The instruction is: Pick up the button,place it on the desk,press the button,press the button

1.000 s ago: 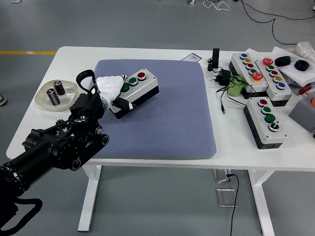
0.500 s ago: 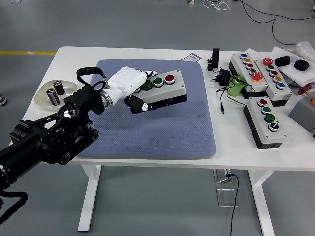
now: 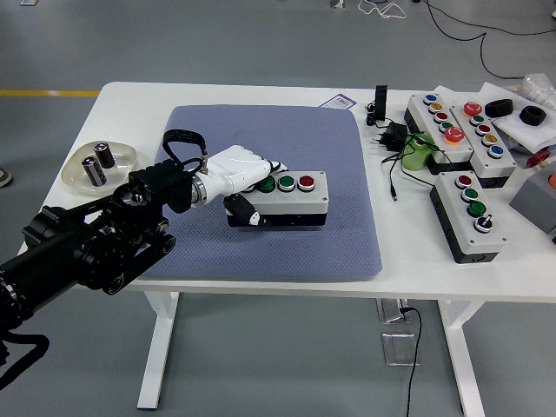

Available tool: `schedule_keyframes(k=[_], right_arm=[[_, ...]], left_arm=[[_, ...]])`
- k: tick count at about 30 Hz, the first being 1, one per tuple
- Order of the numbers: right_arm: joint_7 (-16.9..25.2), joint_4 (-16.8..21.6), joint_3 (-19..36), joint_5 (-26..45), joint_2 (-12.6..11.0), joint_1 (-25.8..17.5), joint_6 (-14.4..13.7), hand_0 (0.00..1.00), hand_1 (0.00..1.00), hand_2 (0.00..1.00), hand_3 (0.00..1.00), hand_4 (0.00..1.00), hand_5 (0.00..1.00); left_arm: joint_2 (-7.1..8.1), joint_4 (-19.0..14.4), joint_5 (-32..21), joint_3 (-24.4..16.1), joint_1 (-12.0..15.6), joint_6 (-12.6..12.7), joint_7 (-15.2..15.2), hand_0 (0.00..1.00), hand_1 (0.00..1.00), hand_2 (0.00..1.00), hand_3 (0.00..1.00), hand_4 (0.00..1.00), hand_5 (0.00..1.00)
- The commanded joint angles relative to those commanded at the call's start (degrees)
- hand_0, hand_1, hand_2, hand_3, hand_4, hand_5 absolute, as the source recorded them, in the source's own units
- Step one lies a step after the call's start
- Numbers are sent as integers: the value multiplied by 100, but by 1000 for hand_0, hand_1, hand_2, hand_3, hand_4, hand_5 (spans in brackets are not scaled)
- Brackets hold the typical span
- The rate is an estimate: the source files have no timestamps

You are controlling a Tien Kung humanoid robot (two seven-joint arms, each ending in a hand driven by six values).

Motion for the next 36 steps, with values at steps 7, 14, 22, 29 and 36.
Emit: schedule_keyframes(k=[7,14,22,29,36], right_arm=[[-1,0,10,-19,-4,-12,2,652,572,606,645,272,276],[0,0,-6,4,-3,-25,-1,654,573,606,645,272,277],[3,0,-9,23,1,-24,-4,654,572,606,646,272,277],[7,0,-2,30,4,-13,-3,653,572,606,646,272,277],[16,0,-3,36,5,-7,-4,653,572,606,646,273,278]], left_arm=[[5,39,169,-6,29,-133,49,187,233,263,582,527,2],[12,64,105,-62,97,-225,163,619,765,856,998,998,285],[62,-112,-75,-346,185,-453,250,870,936,998,998,998,494],[195,-678,-52,-946,380,-1041,366,944,979,998,998,998,534],[329,-1779,343,-1995,731,-1326,578,990,998,998,998,998,549]])
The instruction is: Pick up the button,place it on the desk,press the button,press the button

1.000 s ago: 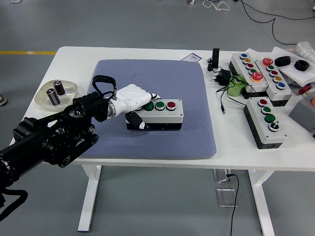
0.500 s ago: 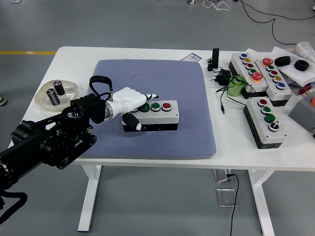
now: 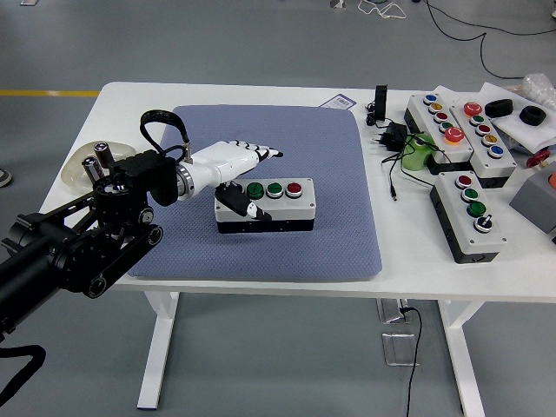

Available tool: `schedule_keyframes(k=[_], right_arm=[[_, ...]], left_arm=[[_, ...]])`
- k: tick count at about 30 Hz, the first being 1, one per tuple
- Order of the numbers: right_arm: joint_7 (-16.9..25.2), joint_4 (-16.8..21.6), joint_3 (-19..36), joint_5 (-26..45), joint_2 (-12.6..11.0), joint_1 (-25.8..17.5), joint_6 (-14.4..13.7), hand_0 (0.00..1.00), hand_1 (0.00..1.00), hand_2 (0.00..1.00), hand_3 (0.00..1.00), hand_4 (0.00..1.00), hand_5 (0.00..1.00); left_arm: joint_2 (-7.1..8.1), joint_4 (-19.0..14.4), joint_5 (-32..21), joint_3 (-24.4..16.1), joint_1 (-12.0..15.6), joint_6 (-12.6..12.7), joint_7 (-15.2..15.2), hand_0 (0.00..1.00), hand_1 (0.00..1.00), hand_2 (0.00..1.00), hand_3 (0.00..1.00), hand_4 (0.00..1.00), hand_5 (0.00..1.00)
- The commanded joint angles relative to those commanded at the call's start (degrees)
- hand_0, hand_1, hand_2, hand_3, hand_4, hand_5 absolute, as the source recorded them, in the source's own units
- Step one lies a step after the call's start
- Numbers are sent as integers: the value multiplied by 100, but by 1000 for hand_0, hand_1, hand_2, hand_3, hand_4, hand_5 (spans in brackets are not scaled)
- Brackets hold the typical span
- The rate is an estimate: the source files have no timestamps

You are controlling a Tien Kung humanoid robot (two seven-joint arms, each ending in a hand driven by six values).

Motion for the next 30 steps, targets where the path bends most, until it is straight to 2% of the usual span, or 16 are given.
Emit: schedule_keyframes(k=[2,3,7,8,9,14,15,18,23,30], right_arm=[[3,0,19,-13,-3,1,1,653,572,606,646,273,278],[4,0,22,-16,-4,6,0,653,572,606,646,273,279],[5,0,22,-11,-4,10,0,653,572,606,646,273,279],[2,0,25,-17,-2,11,0,653,572,606,646,273,279],[0,0,20,-17,-2,12,0,653,572,605,646,273,278],[-6,0,4,-11,0,15,0,653,572,605,646,273,278],[-7,0,5,-15,1,16,0,653,572,606,646,273,278],[-3,0,8,-11,1,17,-1,653,572,606,646,273,278],[2,0,6,-7,1,18,-3,652,572,606,646,274,279],[-1,0,-5,5,3,25,-3,652,571,606,646,274,279]], left_arm=[[28,-370,137,-297,78,34,92,990,998,998,998,998,549],[53,-556,203,-415,100,40,167,606,716,761,998,757,63],[129,-1138,376,-608,155,121,497,606,716,761,998,757,63],[141,-1279,387,-644,165,11,606,606,716,761,998,757,63],[151,-1369,376,-653,169,-99,685,197,199,213,866,633,2],[160,-1660,145,-554,159,-937,1107,197,199,213,866,633,2],[151,-1671,105,-526,155,-1088,1173,70,70,86,848,556,2],[111,-1653,37,-418,140,-1393,1342,70,70,86,848,556,2],[72,-1578,-65,-279,100,-1675,1537,28,27,47,844,551,2],[66,-1462,-86,-207,90,-1842,1615,13,5,24,830,525,2]])
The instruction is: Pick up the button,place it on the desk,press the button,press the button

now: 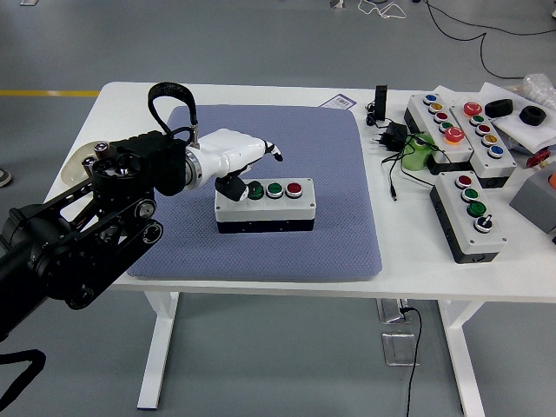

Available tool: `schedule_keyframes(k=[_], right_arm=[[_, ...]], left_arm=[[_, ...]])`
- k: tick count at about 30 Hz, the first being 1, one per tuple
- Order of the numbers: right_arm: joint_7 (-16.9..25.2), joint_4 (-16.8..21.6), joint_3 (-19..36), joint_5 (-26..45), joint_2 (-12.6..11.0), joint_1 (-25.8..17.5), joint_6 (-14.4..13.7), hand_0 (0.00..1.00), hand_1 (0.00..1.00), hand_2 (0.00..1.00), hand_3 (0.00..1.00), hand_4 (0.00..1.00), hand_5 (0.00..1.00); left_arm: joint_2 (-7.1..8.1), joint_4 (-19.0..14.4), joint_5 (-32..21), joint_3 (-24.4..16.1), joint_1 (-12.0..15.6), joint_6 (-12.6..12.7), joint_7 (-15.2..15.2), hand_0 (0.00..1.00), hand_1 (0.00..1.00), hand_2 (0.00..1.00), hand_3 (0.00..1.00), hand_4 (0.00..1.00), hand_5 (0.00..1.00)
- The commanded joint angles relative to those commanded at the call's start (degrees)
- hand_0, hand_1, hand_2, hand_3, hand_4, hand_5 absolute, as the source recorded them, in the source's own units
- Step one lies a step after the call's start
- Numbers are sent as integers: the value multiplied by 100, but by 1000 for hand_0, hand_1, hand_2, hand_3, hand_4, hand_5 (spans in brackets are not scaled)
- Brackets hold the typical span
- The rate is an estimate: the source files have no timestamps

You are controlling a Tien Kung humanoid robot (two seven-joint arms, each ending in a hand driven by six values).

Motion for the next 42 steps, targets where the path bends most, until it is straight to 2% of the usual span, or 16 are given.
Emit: schedule_keyframes(k=[32,37,42], right_arm=[[-11,0,-43,31,1,-35,-6,652,571,605,646,274,280],[-3,0,-60,56,1,-29,-3,652,571,605,646,274,280],[-1,0,-61,55,-2,-23,0,652,571,605,646,274,281]], left_arm=[[-73,335,32,484,51,-229,114,18,11,34,835,549,2],[-69,330,43,407,66,-184,110,17,11,33,833,548,2],[-69,118,-16,191,44,-56,69,17,11,33,835,548,2]])
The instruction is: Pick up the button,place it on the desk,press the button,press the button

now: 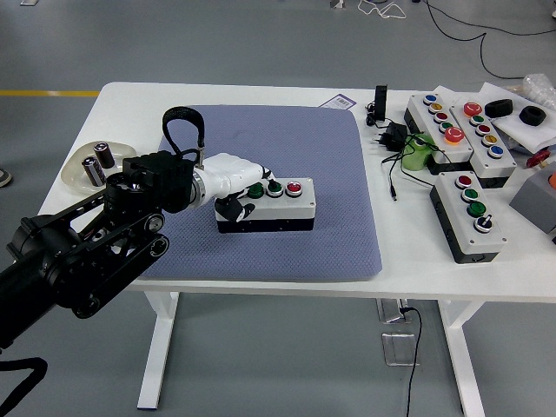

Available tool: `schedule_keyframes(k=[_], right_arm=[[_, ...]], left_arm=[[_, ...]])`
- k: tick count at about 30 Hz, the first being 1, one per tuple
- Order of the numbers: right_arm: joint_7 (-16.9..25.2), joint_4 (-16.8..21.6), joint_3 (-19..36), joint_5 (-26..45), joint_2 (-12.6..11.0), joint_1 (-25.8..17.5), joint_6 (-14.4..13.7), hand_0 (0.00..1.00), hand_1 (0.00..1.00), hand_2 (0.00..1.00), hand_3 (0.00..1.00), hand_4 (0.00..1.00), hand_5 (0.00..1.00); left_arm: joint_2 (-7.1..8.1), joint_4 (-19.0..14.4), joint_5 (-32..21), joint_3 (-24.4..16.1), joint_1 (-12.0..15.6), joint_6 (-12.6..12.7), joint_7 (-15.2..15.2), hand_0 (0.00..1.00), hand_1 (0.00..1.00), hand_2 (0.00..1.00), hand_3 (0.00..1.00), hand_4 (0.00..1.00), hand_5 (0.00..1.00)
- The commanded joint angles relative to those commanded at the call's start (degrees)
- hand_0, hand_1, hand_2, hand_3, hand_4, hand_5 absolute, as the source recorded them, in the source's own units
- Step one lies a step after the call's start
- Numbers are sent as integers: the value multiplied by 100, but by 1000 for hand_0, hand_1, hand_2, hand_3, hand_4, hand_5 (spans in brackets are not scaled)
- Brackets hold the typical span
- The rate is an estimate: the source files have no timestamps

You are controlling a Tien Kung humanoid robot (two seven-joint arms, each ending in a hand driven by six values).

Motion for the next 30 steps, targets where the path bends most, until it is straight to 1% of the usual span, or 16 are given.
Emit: schedule_keyframes(k=[4,6,9,12,16,23,30], right_arm=[[0,0,6,-5,-3,6,2,652,571,605,646,274,281],[0,0,9,-9,-2,7,3,652,571,605,646,274,281],[4,0,-5,11,-2,11,2,652,571,605,646,273,282],[3,0,-5,7,-2,16,2,652,571,605,646,273,282],[5,0,-4,6,-3,16,2,652,571,605,646,273,282],[8,0,-13,10,-8,14,5,652,571,605,646,273,282],[4,0,-13,-2,-10,15,9,652,571,605,646,273,282]], left_arm=[[-7,-186,-57,-35,-47,27,-14,18,11,33,835,548,2],[-18,-245,-102,15,-63,25,-21,18,11,33,835,548,2],[-58,-250,-170,158,-87,32,-33,18,11,34,835,548,2],[-146,-128,-215,306,-136,63,-38,18,11,34,835,548,2],[-250,93,-290,354,-225,102,-47,17,10,34,835,546,2],[-303,359,-273,307,-322,132,-44,21,9,33,835,545,2],[-333,484,-285,394,-317,118,-41,21,9,33,835,545,2]])
